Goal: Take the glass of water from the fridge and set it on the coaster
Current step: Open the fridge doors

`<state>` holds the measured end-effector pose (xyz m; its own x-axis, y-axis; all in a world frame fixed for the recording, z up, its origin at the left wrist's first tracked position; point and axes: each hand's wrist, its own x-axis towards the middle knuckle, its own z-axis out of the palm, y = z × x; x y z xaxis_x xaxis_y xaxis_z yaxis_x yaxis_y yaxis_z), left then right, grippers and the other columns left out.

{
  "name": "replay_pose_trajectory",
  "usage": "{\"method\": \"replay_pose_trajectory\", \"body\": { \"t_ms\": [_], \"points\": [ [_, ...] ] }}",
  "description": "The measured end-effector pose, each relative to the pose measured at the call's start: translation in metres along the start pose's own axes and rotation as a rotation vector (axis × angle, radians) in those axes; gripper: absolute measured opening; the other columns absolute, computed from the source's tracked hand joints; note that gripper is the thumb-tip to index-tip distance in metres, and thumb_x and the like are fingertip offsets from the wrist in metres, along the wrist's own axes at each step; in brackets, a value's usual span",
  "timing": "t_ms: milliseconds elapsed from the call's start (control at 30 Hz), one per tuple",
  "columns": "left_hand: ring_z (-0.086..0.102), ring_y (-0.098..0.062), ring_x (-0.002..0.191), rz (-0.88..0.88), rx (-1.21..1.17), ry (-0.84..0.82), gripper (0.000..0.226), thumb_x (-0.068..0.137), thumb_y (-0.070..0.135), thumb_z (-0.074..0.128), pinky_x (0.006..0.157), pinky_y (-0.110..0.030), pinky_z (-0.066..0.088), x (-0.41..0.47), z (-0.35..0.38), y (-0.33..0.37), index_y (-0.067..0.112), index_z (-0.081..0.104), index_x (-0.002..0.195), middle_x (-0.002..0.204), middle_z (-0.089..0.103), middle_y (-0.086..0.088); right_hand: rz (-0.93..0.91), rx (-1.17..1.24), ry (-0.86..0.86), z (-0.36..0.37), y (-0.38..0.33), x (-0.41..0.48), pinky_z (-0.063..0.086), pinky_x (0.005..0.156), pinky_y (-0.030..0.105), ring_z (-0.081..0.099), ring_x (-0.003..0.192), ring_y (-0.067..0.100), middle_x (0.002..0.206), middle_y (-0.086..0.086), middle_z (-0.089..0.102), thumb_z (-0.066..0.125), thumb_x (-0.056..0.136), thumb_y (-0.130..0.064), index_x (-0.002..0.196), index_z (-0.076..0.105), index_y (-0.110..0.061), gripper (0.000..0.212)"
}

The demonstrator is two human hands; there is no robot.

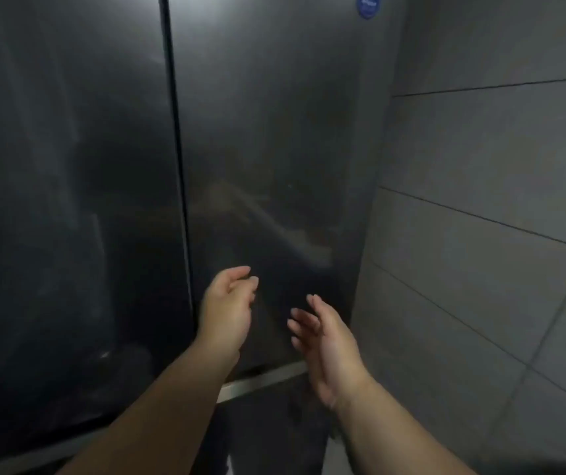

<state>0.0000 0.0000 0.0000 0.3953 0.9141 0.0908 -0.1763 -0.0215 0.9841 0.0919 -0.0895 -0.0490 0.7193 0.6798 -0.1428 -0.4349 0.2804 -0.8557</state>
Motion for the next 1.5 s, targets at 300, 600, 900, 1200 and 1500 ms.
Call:
{"method": "replay_pose_trajectory", "body": {
  "t_ms": [300,600,900,1200,1500],
  "points": [
    [0.056,-0.011,0.102,0.131,0.277,0.165,0.053,0.083,0.03,0.063,0.089,-0.036,0.052,0.105,-0.06,-0.009,0.024,0.046,0.132,0.124,0.051,0.002,0.348,-0.082,0.114,0.079,0.115,0.072,0.046,0.073,0.032,0.058,0.083,0.019,0.093,0.006,0.06,0.059,0.091,-0.046,0.105,0.06,-0.02,0.029],
    [0.051,-0.009,0.108,0.307,0.598,0.259,0.059,0.087,0.029,0.06,0.095,-0.025,0.045,0.116,-0.048,-0.019,0.015,0.04,0.141,0.128,0.045,0.0,0.621,0.096,0.197,0.078,0.162,0.113,0.036,0.091,0.036,0.046,0.128,0.032,0.139,0.017,0.05,0.039,0.095,-0.058,0.146,0.041,-0.008,0.071],
    [0.059,-0.018,0.086,0.319,0.751,0.374,0.037,0.085,0.036,0.06,0.079,-0.034,0.051,0.129,-0.047,-0.009,0.016,0.052,0.116,0.107,0.055,-0.002,0.679,0.263,0.242,0.076,0.197,0.144,0.041,0.083,0.032,0.049,0.126,0.033,0.146,0.017,0.045,0.034,0.087,-0.074,0.151,0.032,-0.013,0.089],
    [0.047,-0.021,0.116,0.364,0.612,0.404,0.057,0.085,0.028,0.064,0.099,-0.038,0.046,0.124,-0.031,-0.044,0.017,0.039,0.135,0.127,0.038,-0.002,0.608,0.295,0.192,0.063,0.23,0.155,0.038,0.112,0.049,0.056,0.122,0.033,0.134,0.011,0.06,0.062,0.043,-0.091,0.136,0.055,-0.021,0.117],
    [0.047,-0.014,0.117,0.313,0.484,0.373,0.058,0.083,0.03,0.067,0.102,-0.031,0.043,0.114,-0.036,-0.078,0.018,0.043,0.134,0.126,0.042,0.0,0.553,0.219,0.221,0.045,0.246,0.148,0.041,0.11,0.048,0.061,0.119,0.032,0.129,0.011,0.066,0.067,0.027,-0.093,0.133,0.059,-0.019,0.13]
  ]
}}
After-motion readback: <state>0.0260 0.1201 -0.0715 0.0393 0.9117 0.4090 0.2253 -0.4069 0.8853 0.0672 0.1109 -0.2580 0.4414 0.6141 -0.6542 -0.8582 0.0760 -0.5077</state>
